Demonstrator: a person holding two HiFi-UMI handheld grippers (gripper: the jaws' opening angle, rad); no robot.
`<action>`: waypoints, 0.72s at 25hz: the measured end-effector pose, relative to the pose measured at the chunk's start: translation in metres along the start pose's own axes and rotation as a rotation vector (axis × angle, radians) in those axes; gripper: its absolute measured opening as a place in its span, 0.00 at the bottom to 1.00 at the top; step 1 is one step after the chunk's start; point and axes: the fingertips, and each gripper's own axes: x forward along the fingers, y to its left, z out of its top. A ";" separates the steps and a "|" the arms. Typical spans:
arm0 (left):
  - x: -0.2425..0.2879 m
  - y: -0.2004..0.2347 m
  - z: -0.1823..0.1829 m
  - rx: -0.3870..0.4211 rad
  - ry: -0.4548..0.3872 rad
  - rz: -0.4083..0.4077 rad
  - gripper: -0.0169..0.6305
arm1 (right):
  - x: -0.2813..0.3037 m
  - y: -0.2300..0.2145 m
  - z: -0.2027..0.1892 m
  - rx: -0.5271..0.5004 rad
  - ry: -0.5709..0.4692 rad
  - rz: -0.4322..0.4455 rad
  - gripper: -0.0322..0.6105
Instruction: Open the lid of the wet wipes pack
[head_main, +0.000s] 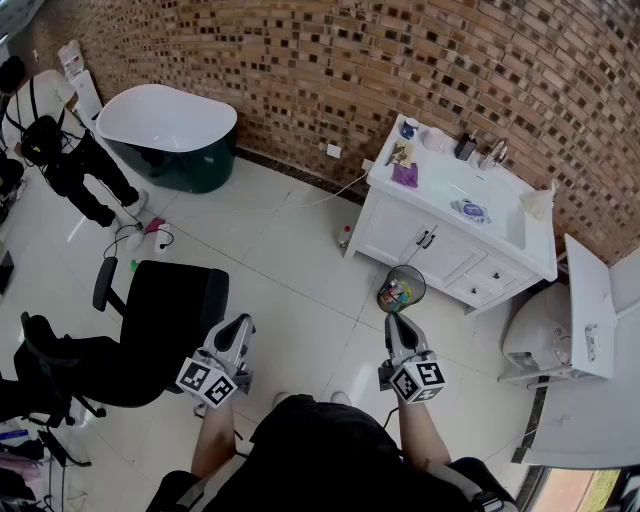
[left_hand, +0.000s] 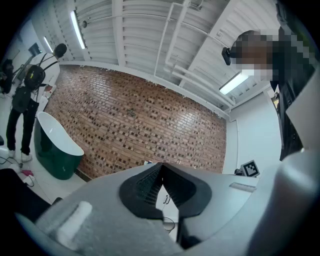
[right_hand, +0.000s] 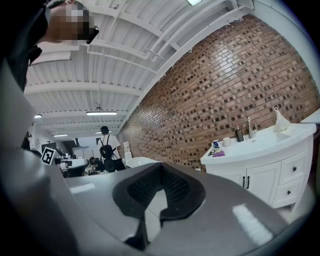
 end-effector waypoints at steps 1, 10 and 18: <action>0.001 -0.003 -0.001 0.004 0.003 -0.011 0.03 | -0.002 0.000 -0.001 0.008 -0.002 -0.003 0.05; -0.006 0.007 0.009 0.018 0.026 -0.093 0.03 | -0.014 0.021 -0.010 0.037 -0.028 -0.080 0.05; -0.007 0.017 -0.002 -0.028 0.053 -0.162 0.03 | -0.054 0.034 -0.027 0.058 0.001 -0.184 0.05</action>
